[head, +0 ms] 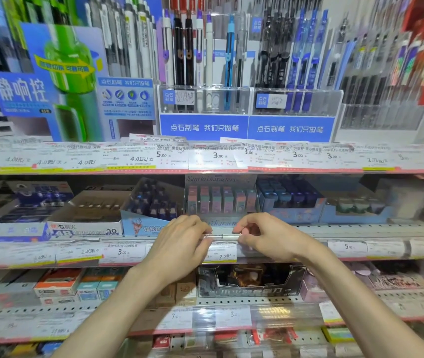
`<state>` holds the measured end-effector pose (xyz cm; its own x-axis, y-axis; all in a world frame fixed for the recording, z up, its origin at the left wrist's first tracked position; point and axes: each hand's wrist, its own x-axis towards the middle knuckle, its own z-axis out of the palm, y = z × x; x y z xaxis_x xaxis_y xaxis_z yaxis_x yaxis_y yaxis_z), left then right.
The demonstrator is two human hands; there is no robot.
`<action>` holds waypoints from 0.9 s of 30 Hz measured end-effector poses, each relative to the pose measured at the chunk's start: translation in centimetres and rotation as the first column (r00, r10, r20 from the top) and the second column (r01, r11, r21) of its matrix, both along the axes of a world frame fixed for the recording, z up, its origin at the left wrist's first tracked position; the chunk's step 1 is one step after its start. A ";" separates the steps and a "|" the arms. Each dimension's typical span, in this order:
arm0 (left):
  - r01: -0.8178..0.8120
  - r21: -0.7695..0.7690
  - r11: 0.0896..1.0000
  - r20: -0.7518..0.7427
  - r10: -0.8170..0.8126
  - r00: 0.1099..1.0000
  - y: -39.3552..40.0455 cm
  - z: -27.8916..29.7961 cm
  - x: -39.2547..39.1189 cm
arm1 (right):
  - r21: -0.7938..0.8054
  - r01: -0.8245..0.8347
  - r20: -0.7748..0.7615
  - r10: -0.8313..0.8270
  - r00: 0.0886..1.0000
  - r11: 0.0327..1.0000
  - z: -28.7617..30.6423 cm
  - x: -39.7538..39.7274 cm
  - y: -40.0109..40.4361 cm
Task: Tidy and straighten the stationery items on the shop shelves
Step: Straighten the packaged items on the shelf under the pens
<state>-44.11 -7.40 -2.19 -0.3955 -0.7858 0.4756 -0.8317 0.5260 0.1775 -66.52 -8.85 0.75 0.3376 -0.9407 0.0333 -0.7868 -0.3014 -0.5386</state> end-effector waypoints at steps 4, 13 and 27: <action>0.004 0.029 1.000 0.001 -0.004 1.000 -0.1 0.1 0.1 | 0.017 -0.001 -0.016 0.001 1.000 1.000 0.4 0.1 0.0; 0.013 0.059 0.998 -0.082 -0.008 0.997 -0.1 0.6 0.3 | 0.006 -0.007 0.131 0.007 0.991 1.000 0.5 0.2 0.2; 0.150 0.076 0.986 -0.400 -0.108 0.910 1.1 1.0 1.6 | -0.124 0.037 0.260 -0.003 0.966 0.992 1.3 0.6 3.1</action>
<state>-42.53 -6.27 -1.15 -0.2941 -0.7936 0.5327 -0.6092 0.5851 0.5353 -65.92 -5.78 2.09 0.2831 -0.9296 0.2359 -0.6322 -0.3658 -0.6830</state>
